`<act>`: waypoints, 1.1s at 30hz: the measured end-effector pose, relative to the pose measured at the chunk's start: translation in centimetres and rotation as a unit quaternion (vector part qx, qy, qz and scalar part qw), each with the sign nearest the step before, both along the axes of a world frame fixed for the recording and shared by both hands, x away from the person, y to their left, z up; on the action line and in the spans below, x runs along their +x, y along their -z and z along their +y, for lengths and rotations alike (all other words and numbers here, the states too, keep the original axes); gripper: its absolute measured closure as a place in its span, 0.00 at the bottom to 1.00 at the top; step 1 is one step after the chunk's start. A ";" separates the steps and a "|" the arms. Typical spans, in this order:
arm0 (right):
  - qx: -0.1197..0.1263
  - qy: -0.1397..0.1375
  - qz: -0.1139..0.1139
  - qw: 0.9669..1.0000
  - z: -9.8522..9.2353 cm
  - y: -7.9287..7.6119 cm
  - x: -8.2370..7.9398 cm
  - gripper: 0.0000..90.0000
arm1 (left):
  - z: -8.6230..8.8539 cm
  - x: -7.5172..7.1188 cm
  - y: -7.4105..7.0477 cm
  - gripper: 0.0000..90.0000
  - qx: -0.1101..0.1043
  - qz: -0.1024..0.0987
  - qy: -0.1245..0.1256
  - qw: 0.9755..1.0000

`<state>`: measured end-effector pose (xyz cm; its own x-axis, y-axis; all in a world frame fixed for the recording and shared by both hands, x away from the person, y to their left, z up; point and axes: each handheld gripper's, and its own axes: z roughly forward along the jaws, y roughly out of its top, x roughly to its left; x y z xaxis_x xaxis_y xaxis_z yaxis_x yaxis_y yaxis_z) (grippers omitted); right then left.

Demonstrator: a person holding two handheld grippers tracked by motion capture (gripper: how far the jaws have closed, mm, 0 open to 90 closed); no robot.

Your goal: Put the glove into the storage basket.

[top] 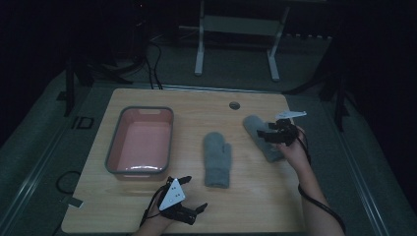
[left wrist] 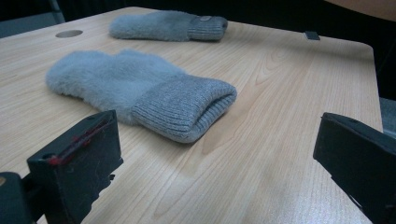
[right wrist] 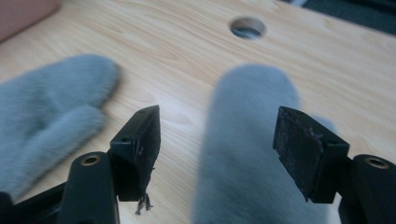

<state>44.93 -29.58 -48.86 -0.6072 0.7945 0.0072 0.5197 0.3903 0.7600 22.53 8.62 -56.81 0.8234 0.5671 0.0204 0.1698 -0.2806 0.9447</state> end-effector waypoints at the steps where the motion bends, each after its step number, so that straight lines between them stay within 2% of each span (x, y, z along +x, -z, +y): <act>1: 0.000 0.000 0.000 1.000 0.0 0.0 0.0 0.38 | 0.0 0.0 0.0 0.01 0.000 0.000 0.000 1.000; 2: -0.003 0.010 0.004 1.000 -0.3 0.3 0.2 0.38 | 0.0 0.0 0.0 0.01 0.000 0.000 0.000 1.000; 3: -0.016 0.017 0.008 1.000 -0.7 1.1 0.6 0.44 | 0.0 0.0 0.0 0.01 0.000 0.000 0.000 1.000; 5: -0.023 0.018 0.006 1.000 -0.9 1.8 0.8 0.48 | 0.0 0.0 0.0 0.01 0.000 0.000 0.000 1.000; 10: -0.050 0.001 -0.003 0.999 -0.8 3.3 1.2 0.55 | 0.0 0.0 0.0 0.01 0.001 0.000 0.000 1.000; 16: -0.084 -0.014 0.009 0.996 -0.9 5.2 1.8 0.57 | 0.0 0.0 0.0 0.01 0.001 0.001 0.001 1.000; 19: -0.081 -0.017 0.006 0.997 -1.0 5.4 1.8 0.62 | 0.0 0.0 0.0 0.01 0.001 0.001 0.001 1.000; 20: -0.088 -0.024 -0.002 0.996 -1.0 5.5 1.7 0.72 | 0.0 0.0 0.0 0.01 0.001 0.001 0.001 1.000; 21: -0.090 -0.026 -0.006 0.996 -1.0 5.6 1.6 0.78 | 0.0 0.0 0.0 0.01 0.001 0.001 0.001 1.000; 24: -0.087 -0.015 -0.009 0.996 -0.8 5.7 1.3 0.84 | 0.0 0.0 0.1 0.01 0.002 0.001 0.001 1.000; 25: -0.084 0.002 -0.010 0.996 -0.6 5.7 0.9 0.88 | -0.1 0.0 0.1 0.01 0.002 0.001 0.001 1.000; 29: -0.086 0.032 -0.023 0.995 0.0 5.3 0.1 0.92 | 0.0 0.0 0.0 0.01 0.001 0.001 0.000 1.000; 33: -0.048 0.069 -0.036 0.996 0.0 4.0 -1.4 0.93 | 0.0 0.0 0.0 0.01 0.000 -0.001 -0.002 1.000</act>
<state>43.51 -29.59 -52.82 -0.4879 0.8656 -0.1121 0.5189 0.3910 0.7602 22.53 8.65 -56.84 0.8213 0.5700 0.0219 0.1693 -0.2802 0.9449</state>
